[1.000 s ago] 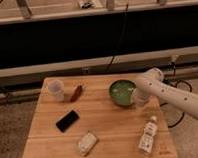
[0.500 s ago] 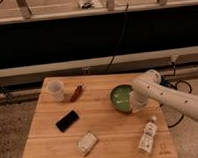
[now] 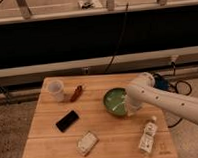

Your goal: Drag the ceramic bowl in a circle

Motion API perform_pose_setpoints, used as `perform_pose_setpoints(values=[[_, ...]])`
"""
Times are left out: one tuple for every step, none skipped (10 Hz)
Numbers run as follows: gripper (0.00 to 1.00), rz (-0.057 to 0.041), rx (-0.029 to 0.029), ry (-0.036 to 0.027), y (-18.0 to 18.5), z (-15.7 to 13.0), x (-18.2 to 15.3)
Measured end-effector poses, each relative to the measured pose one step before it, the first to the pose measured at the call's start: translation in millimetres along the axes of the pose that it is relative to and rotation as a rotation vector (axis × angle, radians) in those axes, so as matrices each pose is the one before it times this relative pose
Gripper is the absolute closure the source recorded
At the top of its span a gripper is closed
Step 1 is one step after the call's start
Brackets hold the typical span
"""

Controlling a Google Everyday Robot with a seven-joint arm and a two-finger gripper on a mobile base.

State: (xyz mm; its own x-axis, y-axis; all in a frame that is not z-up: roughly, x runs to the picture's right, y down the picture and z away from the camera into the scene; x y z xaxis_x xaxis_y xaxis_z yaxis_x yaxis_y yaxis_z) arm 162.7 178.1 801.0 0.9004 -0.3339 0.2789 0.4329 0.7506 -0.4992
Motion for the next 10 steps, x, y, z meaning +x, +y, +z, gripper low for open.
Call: perform_pose_setpoints(values=[[1.0, -0.01032, 0.00313, -0.0004, -3.42, -0.52, -4.44], [1.0, -0.00615, 0.00237, 0.00179, -1.14, -1.06, -1.4], [1.0, -0.00514, 0.0011, 0.00096, -0.65, -0.74, -1.53], [1.0, -0.01048, 0.00134, 0.00467, -1.7, -0.69, -1.91], [1.0, -0.01687, 0.0015, 0.00359, -3.95, -0.23, -6.36], [1.0, -0.016, 0.00186, 0.00147, -6.07, -0.15, -8.44], [1.0, -0.00894, 0.00177, 0.0016, -2.79, -0.57, -3.89], [1.0, -0.00983, 0.00194, 0.00491, -2.25, -0.45, -2.46], [1.0, -0.01333, 0.00208, 0.00543, -2.9, -0.51, -2.53], [1.0, -0.01496, 0.00263, 0.00649, -5.41, 0.2, -3.05]])
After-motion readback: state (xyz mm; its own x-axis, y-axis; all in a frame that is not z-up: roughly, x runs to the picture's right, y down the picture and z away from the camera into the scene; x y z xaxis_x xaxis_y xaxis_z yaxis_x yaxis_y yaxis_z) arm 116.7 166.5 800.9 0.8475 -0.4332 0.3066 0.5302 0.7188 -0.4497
